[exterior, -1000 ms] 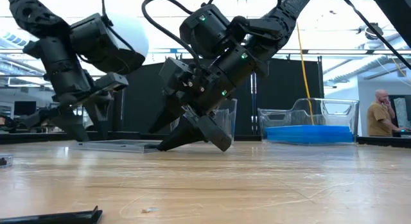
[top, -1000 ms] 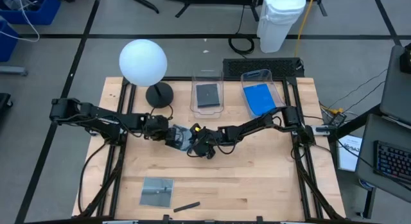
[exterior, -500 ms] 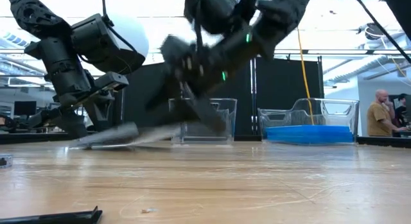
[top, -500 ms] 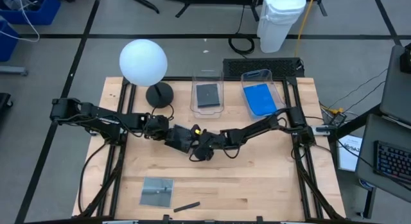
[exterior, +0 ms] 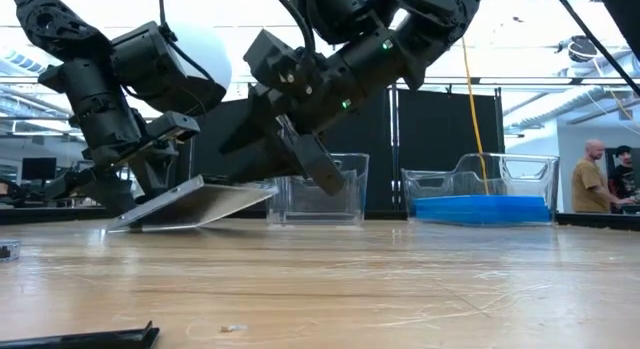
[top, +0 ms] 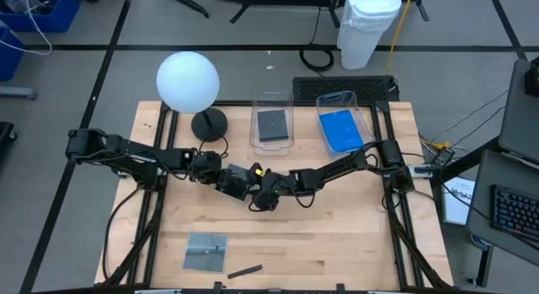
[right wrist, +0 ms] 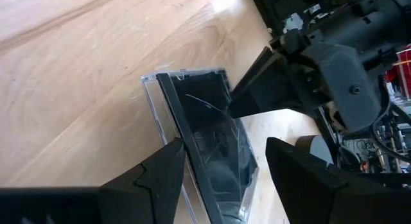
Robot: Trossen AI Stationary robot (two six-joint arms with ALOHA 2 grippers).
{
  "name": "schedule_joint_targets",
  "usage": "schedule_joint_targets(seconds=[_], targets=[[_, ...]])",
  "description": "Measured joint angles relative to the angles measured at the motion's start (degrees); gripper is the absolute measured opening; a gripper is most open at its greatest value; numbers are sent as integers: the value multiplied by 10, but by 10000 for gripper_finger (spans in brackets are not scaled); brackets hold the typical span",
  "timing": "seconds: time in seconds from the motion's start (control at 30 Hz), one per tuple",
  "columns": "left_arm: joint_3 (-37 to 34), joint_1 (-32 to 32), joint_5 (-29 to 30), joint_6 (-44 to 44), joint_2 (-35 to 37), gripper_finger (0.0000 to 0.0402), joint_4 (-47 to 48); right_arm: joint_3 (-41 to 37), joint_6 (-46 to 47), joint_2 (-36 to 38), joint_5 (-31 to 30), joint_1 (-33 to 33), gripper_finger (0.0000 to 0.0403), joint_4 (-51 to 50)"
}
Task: Pick & place jewel cases by type
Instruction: Put the top black CD case into the left transparent bin
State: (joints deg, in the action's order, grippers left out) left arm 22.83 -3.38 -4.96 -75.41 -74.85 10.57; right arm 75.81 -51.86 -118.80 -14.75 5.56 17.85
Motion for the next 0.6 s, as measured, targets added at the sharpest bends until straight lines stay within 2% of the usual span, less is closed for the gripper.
schedule_joint_targets(seconds=[0.37, 0.47, 0.6], targets=[[0, 0, -3, 5, 0, 175, 0, 0, 1, 0, 0, 2, 161, 2], [0, 0, -3, 5, 0, 175, -1, 0, 1, 0, 1, 2, 120, -4], [-1, 0, -4, 4, 1, 175, -2, 0, 1, 0, 27, 2, 27, -24]])
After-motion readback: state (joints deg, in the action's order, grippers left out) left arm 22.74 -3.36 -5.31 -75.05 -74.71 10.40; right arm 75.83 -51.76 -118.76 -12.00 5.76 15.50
